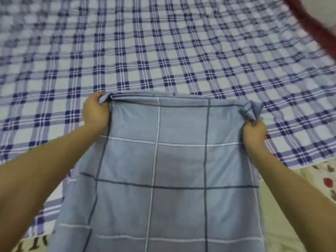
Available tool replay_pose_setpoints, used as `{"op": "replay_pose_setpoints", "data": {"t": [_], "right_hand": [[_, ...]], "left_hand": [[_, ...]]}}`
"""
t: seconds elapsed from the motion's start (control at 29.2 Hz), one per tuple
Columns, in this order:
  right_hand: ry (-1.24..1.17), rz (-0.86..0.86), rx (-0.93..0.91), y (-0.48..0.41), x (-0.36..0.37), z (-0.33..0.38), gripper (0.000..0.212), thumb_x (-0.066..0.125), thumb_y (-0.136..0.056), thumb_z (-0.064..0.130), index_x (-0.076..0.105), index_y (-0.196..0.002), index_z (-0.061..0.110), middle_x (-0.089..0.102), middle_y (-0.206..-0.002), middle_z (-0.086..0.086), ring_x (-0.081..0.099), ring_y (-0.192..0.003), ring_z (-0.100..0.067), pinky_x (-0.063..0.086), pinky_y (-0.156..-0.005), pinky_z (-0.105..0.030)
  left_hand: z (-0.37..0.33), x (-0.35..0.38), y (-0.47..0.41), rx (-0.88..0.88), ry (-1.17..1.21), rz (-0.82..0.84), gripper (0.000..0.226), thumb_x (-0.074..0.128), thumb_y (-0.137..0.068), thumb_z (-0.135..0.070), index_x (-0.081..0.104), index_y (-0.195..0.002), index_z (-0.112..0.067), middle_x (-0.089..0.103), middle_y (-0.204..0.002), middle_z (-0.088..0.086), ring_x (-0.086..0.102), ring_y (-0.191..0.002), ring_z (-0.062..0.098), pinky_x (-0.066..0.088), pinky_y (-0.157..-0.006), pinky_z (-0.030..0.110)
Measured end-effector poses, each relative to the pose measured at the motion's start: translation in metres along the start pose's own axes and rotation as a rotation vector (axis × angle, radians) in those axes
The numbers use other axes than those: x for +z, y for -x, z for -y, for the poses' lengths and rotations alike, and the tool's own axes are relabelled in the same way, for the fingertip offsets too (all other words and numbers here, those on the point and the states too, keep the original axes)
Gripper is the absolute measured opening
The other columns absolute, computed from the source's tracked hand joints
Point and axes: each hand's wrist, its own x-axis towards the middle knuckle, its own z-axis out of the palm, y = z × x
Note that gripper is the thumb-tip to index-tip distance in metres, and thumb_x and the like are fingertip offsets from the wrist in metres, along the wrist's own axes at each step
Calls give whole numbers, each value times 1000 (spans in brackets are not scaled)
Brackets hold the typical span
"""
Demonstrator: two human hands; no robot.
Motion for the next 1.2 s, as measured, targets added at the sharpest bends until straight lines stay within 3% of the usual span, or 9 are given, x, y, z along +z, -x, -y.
{"op": "replay_pose_setpoints", "data": {"t": [0.24,0.38,0.45,0.62,0.69,0.79,0.93,0.99,1.2], "right_hand": [[105,220,188,-34,33,-16,69,66,-80,53,55,-126,4,58,-124,-20,55,-112,-38,45,-96,-46],[-27,61,59,-45,41,-8,26,54,-95,31,59,-91,6,54,-90,-16,54,-87,-26,39,-70,-31],[-34,7,-17,-54,45,-5,24,48,-98,27,60,-103,6,52,-91,-10,48,-84,-21,34,-69,-28],[59,54,93,-64,51,-2,36,48,-98,26,44,-67,8,41,-66,-10,40,-63,-25,33,-65,-30],[158,23,56,-56,57,0,28,49,-96,30,56,-89,4,54,-86,-16,54,-84,-34,38,-80,-34],[482,-135,-288,-19,66,-1,55,48,-93,38,36,-140,12,38,-144,-14,32,-135,-33,15,-112,-49],[573,477,-1251,67,89,-19,58,31,-93,55,27,-146,31,26,-155,-7,19,-142,-39,7,-108,-66],[783,674,-1467,65,100,-28,61,22,-92,65,23,-147,39,24,-156,2,21,-141,-40,8,-104,-71],[943,435,-634,-12,139,3,58,10,-96,59,0,-149,41,0,-160,9,-2,-146,-33,-4,-106,-70]], "left_hand": [[43,33,2,-194,10,117,34,57,-93,-28,58,-119,-6,63,-111,15,59,-103,31,38,-76,29],[49,35,-9,-138,-61,-13,22,39,-99,-23,53,-99,-7,60,-94,16,54,-91,32,34,-74,31],[46,37,-11,-163,-98,-96,20,35,-100,-21,45,-90,-8,51,-84,11,46,-81,25,30,-71,30],[52,42,-19,-272,-41,2,28,42,-98,-20,58,-109,0,62,-106,22,58,-100,34,39,-79,31],[48,51,-16,-321,-183,-77,29,40,-97,-16,52,-120,-4,57,-121,19,53,-112,35,38,-91,37],[26,59,8,-92,-485,-141,46,42,-95,-23,35,-140,-13,30,-148,15,27,-136,32,18,-109,47],[27,79,75,864,-531,436,61,35,-90,-57,32,-145,-30,23,-155,3,16,-143,31,2,-108,60],[38,87,77,941,-678,560,74,28,-82,-71,17,-148,-38,17,-157,-5,12,-145,30,5,-103,71],[29,116,7,333,-821,506,82,16,-75,-86,-10,-143,-50,-14,-157,-14,-16,-144,29,-9,-100,73]]}}
